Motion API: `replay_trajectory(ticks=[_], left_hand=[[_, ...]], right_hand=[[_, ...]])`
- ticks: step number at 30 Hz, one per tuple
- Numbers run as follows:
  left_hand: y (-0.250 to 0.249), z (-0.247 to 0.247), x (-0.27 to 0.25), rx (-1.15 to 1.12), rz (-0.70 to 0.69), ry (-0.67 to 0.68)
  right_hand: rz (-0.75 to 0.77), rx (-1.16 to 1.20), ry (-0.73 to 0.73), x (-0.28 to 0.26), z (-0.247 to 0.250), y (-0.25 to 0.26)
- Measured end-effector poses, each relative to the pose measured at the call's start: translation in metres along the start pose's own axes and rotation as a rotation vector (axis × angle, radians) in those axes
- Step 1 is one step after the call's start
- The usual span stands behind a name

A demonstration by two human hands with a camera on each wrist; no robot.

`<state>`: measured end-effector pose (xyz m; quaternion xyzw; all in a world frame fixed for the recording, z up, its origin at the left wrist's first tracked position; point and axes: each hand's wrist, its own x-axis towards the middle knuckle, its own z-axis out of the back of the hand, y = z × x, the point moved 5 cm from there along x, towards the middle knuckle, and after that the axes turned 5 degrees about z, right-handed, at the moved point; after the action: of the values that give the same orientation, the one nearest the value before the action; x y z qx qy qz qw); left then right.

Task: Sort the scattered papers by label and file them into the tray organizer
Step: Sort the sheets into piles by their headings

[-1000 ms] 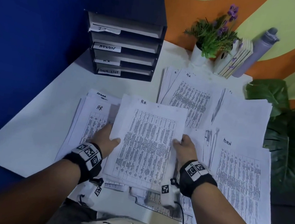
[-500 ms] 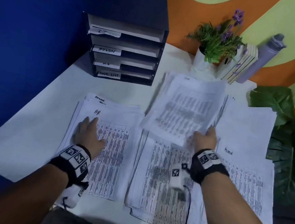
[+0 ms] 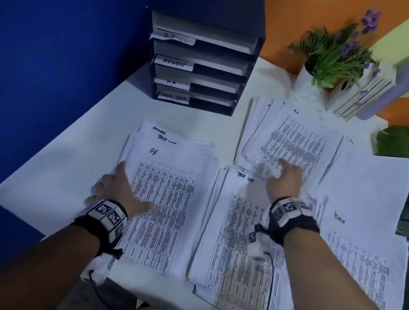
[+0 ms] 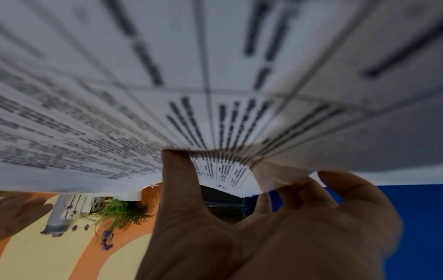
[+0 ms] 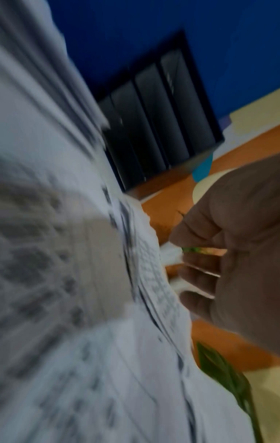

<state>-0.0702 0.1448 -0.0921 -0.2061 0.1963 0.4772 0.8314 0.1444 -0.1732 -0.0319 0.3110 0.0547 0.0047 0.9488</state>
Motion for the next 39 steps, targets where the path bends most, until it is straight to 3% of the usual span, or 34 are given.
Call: replay_trajectory(ticks=[4,8,11,15,21,27,35,39], left_hand=[[0.003,0.001,0.001,-0.177,-0.071,-0.001],[0.002,0.004,-0.010,-0.385,-0.123,0.064],[0.004,0.008,-0.018,-0.458,-0.193,0.108],[0.008,0.012,-0.021,-0.529,-0.187,0.161],[0.002,0.003,-0.017,-0.505,-0.195,0.216],[0.003,-0.002,-0.016,-0.419,-0.218,0.238],[0.006,0.002,-0.018,-0.634,-0.196,0.173],[0.004,0.007,-0.018,-0.669,-0.180,0.071]], right_hand=[[0.041,0.246,0.350,-0.069,-0.050,0.026],[-0.005,0.250,0.483,-0.108,-0.079,0.023],[-0.034,0.323,0.493,-0.124,-0.081,0.021],[-0.078,0.406,0.477,-0.132,-0.077,0.021],[-0.191,0.325,0.216,-0.129,-0.062,0.005],[-0.277,0.319,0.118,-0.126,-0.042,-0.012],[-0.287,0.401,0.210,-0.131,-0.045,-0.022],[-0.274,0.312,0.475,-0.140,-0.061,-0.020]])
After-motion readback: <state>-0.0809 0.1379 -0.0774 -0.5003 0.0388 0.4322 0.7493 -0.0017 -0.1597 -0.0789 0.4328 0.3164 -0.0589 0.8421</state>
